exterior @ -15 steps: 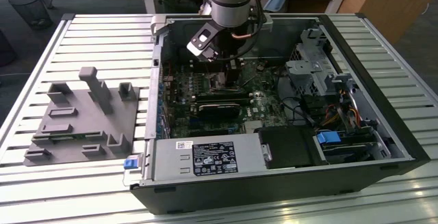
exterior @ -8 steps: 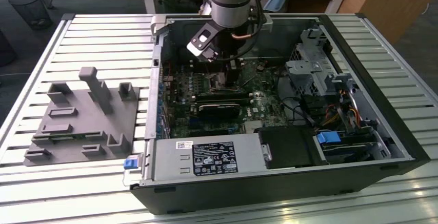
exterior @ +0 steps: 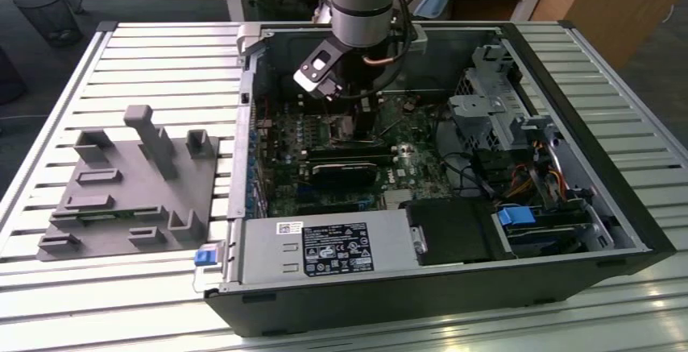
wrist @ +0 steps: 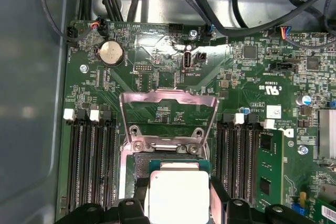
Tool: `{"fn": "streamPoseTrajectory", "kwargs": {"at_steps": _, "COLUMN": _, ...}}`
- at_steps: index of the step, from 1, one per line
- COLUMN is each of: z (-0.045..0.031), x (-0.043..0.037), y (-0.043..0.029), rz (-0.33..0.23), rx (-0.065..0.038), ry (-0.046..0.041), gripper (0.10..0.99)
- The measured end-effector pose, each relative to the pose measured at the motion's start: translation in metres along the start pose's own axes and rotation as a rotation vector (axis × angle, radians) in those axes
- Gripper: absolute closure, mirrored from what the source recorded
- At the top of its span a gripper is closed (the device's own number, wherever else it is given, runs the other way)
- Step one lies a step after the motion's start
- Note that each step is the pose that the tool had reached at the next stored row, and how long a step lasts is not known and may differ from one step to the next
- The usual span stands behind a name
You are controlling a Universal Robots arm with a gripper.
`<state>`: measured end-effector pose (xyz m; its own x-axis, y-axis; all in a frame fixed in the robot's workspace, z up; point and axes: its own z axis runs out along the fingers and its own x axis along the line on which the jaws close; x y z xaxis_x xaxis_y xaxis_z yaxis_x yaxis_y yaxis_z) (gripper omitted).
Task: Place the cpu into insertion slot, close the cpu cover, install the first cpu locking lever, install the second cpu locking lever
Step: 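Place the cpu into insertion slot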
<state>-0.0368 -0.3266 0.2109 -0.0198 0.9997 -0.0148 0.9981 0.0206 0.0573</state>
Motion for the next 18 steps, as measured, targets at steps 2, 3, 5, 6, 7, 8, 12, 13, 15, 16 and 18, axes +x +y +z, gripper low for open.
{"fn": "streamPoseTrajectory", "kwargs": {"at_steps": 2, "z": 0.0025, "x": 0.0008, "y": -0.0002, "rz": 0.0, "rx": 0.0, "ry": -0.0003, "gripper": 0.545}}
{"fn": "streamPoseTrajectory", "kwargs": {"at_steps": 3, "z": 0.0034, "x": 0.0015, "y": -0.0001, "rz": 0.001, "rx": 0.0, "ry": -0.0004, "gripper": 0.545}}
{"fn": "streamPoseTrajectory", "kwargs": {"at_steps": 5, "z": 0.0046, "x": 0.0019, "y": -0.0002, "rz": 0.001, "rx": 0.0, "ry": -0.0005, "gripper": 0.545}}
{"fn": "streamPoseTrajectory", "kwargs": {"at_steps": 6, "z": 0.0052, "x": 0.0019, "y": -0.0006, "rz": 0.002, "rx": 0.0, "ry": -0.0005, "gripper": 0.545}}
{"fn": "streamPoseTrajectory", "kwargs": {"at_steps": 7, "z": 0.0059, "x": 0.002, "y": -0.0012, "rz": 0.002, "rx": 0.0, "ry": -0.0005, "gripper": 0.545}}
{"fn": "streamPoseTrajectory", "kwargs": {"at_steps": 8, "z": 0.0064, "x": 0.0022, "y": -0.0016, "rz": 0.002, "rx": 0.0, "ry": -0.0004, "gripper": 0.545}}
{"fn": "streamPoseTrajectory", "kwargs": {"at_steps": 12, "z": 0.0068, "x": 0.004, "y": -0.0018, "rz": 0.002, "rx": 0.0, "ry": -0.0005, "gripper": 0.545}}
{"fn": "streamPoseTrajectory", "kwargs": {"at_steps": 13, "z": 0.0069, "x": 0.0047, "y": -0.0018, "rz": 0.002, "rx": 0.0, "ry": -0.0006, "gripper": 0.545}}
{"fn": "streamPoseTrajectory", "kwargs": {"at_steps": 15, "z": 0.0076, "x": 0.0062, "y": -0.0018, "rz": 0.002, "rx": 0.0, "ry": -0.0004, "gripper": 0.545}}
{"fn": "streamPoseTrajectory", "kwargs": {"at_steps": 16, "z": 0.0086, "x": 0.0066, "y": -0.0019, "rz": 0.002, "rx": 0.0, "ry": -0.0003, "gripper": 0.545}}
{"fn": "streamPoseTrajectory", "kwargs": {"at_steps": 18, "z": 0.0106, "x": 0.0071, "y": -0.002, "rz": 0.002, "rx": 0.0, "ry": -0.0006, "gripper": 0.545}}
